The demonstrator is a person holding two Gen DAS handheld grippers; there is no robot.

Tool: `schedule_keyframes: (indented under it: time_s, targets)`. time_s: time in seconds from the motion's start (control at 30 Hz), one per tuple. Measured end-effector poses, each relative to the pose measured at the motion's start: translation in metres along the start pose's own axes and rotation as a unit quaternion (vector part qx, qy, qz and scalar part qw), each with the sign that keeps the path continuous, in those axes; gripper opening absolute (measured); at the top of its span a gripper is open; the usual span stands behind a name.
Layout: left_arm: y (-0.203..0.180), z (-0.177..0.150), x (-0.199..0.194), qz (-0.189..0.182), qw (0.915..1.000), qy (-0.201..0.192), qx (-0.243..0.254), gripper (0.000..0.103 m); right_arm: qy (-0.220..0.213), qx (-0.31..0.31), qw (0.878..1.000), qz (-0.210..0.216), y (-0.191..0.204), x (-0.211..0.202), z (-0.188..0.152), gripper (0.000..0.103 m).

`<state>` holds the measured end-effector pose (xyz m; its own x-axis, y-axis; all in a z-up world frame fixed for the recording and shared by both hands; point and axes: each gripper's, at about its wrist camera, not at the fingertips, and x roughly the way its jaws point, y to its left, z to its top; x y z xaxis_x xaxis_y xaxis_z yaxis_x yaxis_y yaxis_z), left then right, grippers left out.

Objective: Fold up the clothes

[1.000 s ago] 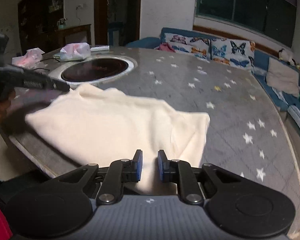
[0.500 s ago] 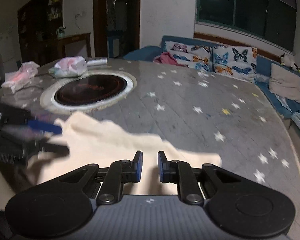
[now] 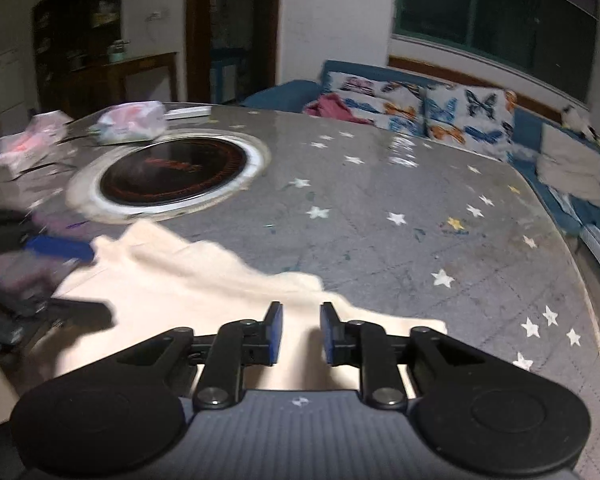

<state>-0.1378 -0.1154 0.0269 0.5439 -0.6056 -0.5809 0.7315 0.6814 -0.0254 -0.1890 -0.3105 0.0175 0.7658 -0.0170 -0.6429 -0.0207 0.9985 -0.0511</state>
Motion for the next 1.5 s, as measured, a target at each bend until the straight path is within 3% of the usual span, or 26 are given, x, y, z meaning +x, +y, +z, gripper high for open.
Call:
schedule_keyframes:
  time_s: [0.07,0.13,0.3,0.57,0.8,0.83,0.97,1.03,1.17,1.5]
  targets:
    - [0.002,-0.003,-0.001,0.008,1.0,0.004,0.0,0.082,0.003,-0.013,1.0,0.012,0.006,-0.008,-0.004,0.023]
    - [0.003,-0.007,-0.005,0.017,0.9998,0.007,0.0,0.093,0.005,-0.034,0.999,0.027,0.018,-0.017,-0.012,0.03]
    - [0.001,-0.015,-0.014,0.029,0.9995,-0.002,0.012,0.103,0.005,-0.074,0.996,0.051,0.044,-0.028,-0.023,0.033]
    - [0.003,-0.021,-0.018,0.04,0.9992,0.006,0.003,0.103,0.003,-0.097,0.994,0.052,0.062,-0.028,-0.029,0.037]
    - [0.025,-0.024,-0.032,0.07,0.9971,-0.003,-0.028,0.103,-0.021,-0.134,0.988,0.071,0.085,-0.026,-0.015,0.06]
    - [0.029,-0.025,-0.035,0.079,0.9963,-0.004,-0.035,0.103,-0.023,-0.139,0.987,0.074,0.09,-0.025,-0.014,0.068]
    - [0.051,-0.026,-0.046,0.109,0.992,-0.011,-0.062,0.103,-0.036,-0.161,0.983,0.082,0.107,-0.016,-0.009,0.072]
    - [0.062,-0.027,-0.052,0.117,0.9898,-0.012,-0.08,0.103,-0.04,-0.166,0.982,0.082,0.114,-0.011,-0.008,0.084]
    - [0.077,-0.028,-0.059,0.129,0.9858,-0.014,-0.106,0.103,-0.038,-0.183,0.979,0.079,0.126,0.002,-0.012,0.089]
    - [0.088,-0.021,-0.058,0.111,0.9833,-0.014,-0.144,0.103,-0.057,-0.189,0.978,0.073,0.137,-0.004,-0.01,0.1]
